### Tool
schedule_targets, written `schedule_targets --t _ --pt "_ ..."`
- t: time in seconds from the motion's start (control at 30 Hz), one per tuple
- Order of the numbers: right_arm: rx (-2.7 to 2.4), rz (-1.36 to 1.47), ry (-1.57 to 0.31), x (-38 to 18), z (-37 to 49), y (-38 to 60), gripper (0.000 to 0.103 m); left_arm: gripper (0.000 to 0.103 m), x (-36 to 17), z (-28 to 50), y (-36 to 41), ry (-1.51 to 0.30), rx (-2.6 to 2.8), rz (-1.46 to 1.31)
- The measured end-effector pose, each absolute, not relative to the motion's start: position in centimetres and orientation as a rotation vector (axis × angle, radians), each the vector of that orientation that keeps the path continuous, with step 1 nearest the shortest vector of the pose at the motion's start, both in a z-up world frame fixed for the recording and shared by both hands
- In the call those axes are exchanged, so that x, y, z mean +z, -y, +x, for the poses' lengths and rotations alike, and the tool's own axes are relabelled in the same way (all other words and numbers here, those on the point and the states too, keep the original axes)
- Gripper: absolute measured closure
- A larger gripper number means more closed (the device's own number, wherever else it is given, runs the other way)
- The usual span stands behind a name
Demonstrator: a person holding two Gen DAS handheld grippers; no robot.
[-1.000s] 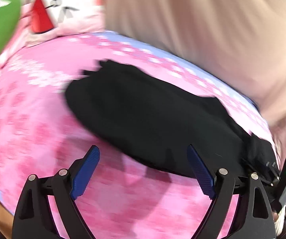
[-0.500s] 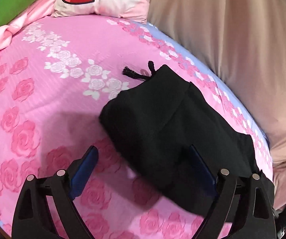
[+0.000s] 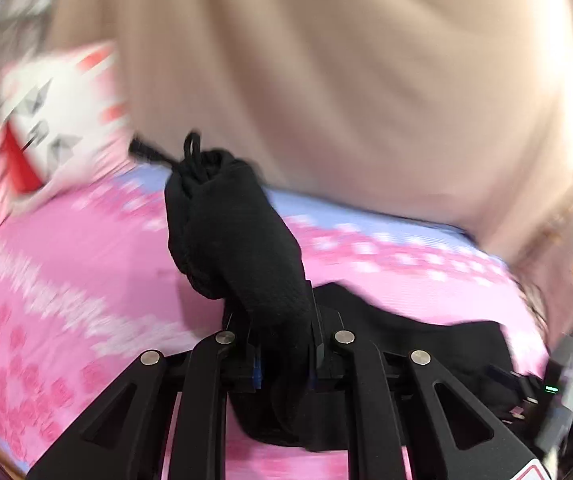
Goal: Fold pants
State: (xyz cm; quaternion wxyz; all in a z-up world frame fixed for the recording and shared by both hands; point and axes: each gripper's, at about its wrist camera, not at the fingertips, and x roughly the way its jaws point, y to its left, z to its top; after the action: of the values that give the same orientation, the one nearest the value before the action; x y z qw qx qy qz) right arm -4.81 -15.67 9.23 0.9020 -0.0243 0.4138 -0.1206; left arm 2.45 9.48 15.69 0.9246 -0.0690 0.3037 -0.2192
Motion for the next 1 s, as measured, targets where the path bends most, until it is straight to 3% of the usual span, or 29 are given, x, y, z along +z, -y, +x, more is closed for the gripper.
schedule_targets --t 0.17,0.3,0.33,0.37,0.4,0.5,0.63,0.8,1.0 --pt "-0.327 -0.029 -0.816 10.0 -7.0 19.3 0.018 0.091 17.1 -1.0 -0.1 -0.643 -0.617 -0.014" --pt "-0.421 -0.011 -0.807 10.2 -9.2 23.0 0.017 0.082 13.3 -2.7 7.4 -0.761 -0.725 0.074" --pt "-0.442 -0.009 -0.808 10.2 -9.6 23.7 0.017 0.075 11.7 -2.9 9.4 -0.813 -0.763 0.092" --pt "-0.466 -0.007 -0.807 10.1 -10.1 24.5 0.017 0.059 10.2 -3.0 10.9 -0.861 -0.796 0.101" --pt "-0.489 -0.005 -0.806 10.1 -10.8 25.2 0.017 0.054 8.8 -3.2 12.1 -0.893 -0.809 0.105" --pt "-0.524 -0.004 -0.805 10.0 -12.1 26.6 0.017 0.05 7.5 -4.7 13.3 -0.895 -0.817 0.13" --pt "-0.533 0.002 -0.795 10.1 -13.0 27.2 0.016 0.028 8.3 -6.8 12.9 -0.829 -0.819 0.141" --pt "-0.507 -0.009 -0.788 10.1 -12.7 26.1 0.015 0.02 10.4 -8.4 11.1 -0.755 -0.799 0.15" --pt "-0.481 -0.039 -0.794 10.1 -12.1 25.2 0.014 0.019 10.4 -7.7 7.9 -0.774 -0.745 0.114"
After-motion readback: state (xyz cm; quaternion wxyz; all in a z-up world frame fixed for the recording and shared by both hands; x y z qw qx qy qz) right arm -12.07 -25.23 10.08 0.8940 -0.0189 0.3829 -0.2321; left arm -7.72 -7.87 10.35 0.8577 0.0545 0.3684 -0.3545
